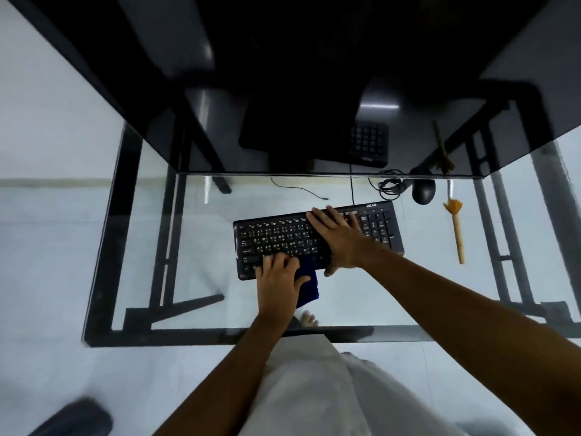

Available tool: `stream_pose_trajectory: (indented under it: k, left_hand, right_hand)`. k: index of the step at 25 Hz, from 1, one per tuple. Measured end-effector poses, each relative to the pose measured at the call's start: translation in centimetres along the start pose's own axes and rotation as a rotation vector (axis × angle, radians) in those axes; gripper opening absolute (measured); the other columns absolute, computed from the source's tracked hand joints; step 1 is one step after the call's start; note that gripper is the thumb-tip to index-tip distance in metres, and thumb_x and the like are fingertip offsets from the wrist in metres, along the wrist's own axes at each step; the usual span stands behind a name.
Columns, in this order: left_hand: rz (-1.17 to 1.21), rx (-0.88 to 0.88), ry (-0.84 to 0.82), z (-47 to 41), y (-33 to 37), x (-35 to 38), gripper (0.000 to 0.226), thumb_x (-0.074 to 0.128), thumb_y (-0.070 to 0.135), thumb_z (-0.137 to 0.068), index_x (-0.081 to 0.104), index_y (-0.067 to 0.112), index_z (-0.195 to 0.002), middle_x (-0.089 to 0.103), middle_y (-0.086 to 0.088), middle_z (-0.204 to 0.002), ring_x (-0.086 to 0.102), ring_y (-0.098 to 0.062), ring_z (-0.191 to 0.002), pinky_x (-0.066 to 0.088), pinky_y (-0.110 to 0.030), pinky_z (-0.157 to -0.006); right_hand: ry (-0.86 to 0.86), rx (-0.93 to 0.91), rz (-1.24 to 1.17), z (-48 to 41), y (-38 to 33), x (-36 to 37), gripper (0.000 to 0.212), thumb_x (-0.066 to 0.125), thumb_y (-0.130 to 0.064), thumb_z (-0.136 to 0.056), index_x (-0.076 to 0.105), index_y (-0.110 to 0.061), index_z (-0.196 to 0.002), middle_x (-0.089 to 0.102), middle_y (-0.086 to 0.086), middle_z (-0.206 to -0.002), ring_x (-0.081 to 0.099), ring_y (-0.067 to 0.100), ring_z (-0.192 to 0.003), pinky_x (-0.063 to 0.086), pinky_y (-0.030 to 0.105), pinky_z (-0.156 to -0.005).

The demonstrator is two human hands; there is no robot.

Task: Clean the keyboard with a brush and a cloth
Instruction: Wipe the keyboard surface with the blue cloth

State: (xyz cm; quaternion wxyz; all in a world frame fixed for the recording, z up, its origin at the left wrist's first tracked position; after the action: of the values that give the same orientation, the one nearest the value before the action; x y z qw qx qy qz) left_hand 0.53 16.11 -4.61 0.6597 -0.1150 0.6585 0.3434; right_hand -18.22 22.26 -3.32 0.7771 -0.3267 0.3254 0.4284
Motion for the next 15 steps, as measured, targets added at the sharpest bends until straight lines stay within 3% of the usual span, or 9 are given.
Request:
stream_pose_trajectory:
  k: [4,9,12,15]
  left_hand:
    - [0.069,-0.253,0.064,2.3,-5.3,-0.7,0.028,0.071,0.041,-0.078,0.061,0.020,-0.092,0.063,-0.001,-0.100,0.054,-0.026,-0.094,0.044,-0.040,-0.076]
    - [0.219,-0.440,0.138,3.6,-9.7,-1.8,0.027,0.075,0.035,-0.077,0.060,0.015,-0.087,0.065,-0.002,-0.091,0.055,-0.027,-0.089,0.048,-0.040,-0.070]
    - [0.307,-0.475,0.190,3.8,-8.8,-1.3,0.023,0.077,0.027,-0.076,0.060,0.014,-0.084,0.066,-0.002,-0.088,0.056,-0.026,-0.087,0.051,-0.042,-0.069]
    - [0.334,-0.377,0.161,2.9,-5.4,-0.7,0.020,0.077,0.024,-0.075,0.060,0.015,-0.082,0.066,-0.001,-0.091,0.056,-0.023,-0.088,0.048,-0.037,-0.075]
  right_hand:
    - [0.047,0.019,0.037,0.2,1.0,0.0,0.143,0.087,-0.052,-0.052,-0.015,-0.027,-0.150,-0.006,-0.006,-0.162,-0.006,0.020,-0.148,0.001,0.063,-0.115]
    - [0.046,0.008,0.036,0.0,0.7,0.0,0.144,0.086,-0.054,-0.050,-0.013,-0.025,-0.151,-0.002,-0.004,-0.162,-0.001,0.023,-0.148,0.002,0.060,-0.115]
    - [0.042,0.013,0.030,0.0,0.5,0.2,0.144,0.087,-0.052,-0.051,-0.012,-0.024,-0.151,-0.003,-0.003,-0.162,-0.002,0.023,-0.148,0.003,0.059,-0.117]
    - [0.048,0.018,0.049,-0.2,0.1,-0.1,0.145,0.088,-0.050,-0.049,-0.010,-0.022,-0.151,0.001,0.000,-0.161,0.002,0.026,-0.148,0.006,0.058,-0.117]
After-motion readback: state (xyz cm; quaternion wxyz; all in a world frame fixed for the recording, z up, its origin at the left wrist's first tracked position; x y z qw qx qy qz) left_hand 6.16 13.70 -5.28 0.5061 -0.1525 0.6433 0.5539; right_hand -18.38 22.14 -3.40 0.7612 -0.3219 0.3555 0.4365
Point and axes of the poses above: each hand's wrist, its own z-axis away from the middle knuckle, its own x-axis out of the palm, y = z × x, the point moved 2 cm from there along -z, towards the middle knuckle
